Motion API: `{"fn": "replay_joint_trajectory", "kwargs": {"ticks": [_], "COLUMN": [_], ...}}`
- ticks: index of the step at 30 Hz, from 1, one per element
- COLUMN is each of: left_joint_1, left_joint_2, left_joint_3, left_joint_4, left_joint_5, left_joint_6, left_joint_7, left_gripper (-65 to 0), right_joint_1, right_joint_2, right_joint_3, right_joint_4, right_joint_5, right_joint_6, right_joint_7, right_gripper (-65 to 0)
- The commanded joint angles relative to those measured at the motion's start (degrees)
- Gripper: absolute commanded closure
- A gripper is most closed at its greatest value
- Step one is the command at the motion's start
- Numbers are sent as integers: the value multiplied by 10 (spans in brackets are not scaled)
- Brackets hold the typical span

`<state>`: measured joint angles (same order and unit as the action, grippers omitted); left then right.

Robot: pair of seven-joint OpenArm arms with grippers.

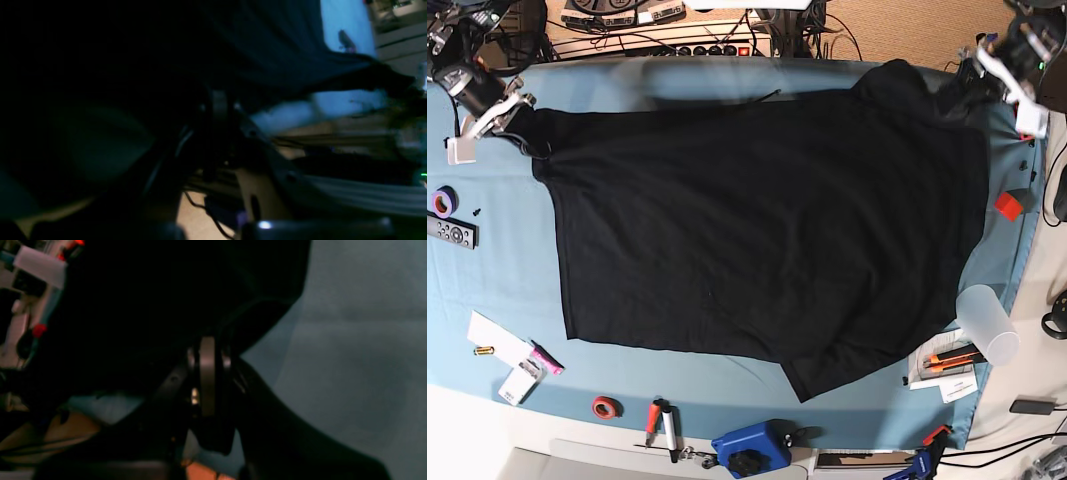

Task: Layout the t-shirt on the table in an organized manner, then fold the t-shirt properly
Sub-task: 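Stretch the shirt taut between both grippers along the collar edge, then pull the collar edge away from the hem with both grippers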

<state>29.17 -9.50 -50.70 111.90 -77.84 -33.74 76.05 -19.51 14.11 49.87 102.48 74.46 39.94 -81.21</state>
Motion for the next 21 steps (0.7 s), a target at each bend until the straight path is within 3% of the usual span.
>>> {"fn": "replay_joint_trajectory", "kwargs": {"ticks": [1,6,10,15,21], "left_joint_1": [-10,-74,-109,-182,-251], "left_joint_2": [-7,-18,-43,-51,-51], "left_joint_3": [-4,5,84,149,191], "left_joint_4": [10,10,9,8,-20], "left_joint_5": [-6,73,148,300,420], "left_joint_6": [4,18,19,85,93], "left_joint_7": [-19,-58,-89,-157,-177], "left_gripper": [0,0,0,0,0], "right_joint_1": [7,48,103,173,242], "right_joint_2": [8,8,8,12,18], "right_joint_3": [4,-11,-20,-27,-78], "right_joint_4": [5,-64,-143,-228,-315], "right_joint_5": [3,-51,-62,-98,-184], "right_joint_6": [1,1,1,1,1], "right_joint_7": [12,12,12,12,23], "right_gripper": [0,0,0,0,0]}}
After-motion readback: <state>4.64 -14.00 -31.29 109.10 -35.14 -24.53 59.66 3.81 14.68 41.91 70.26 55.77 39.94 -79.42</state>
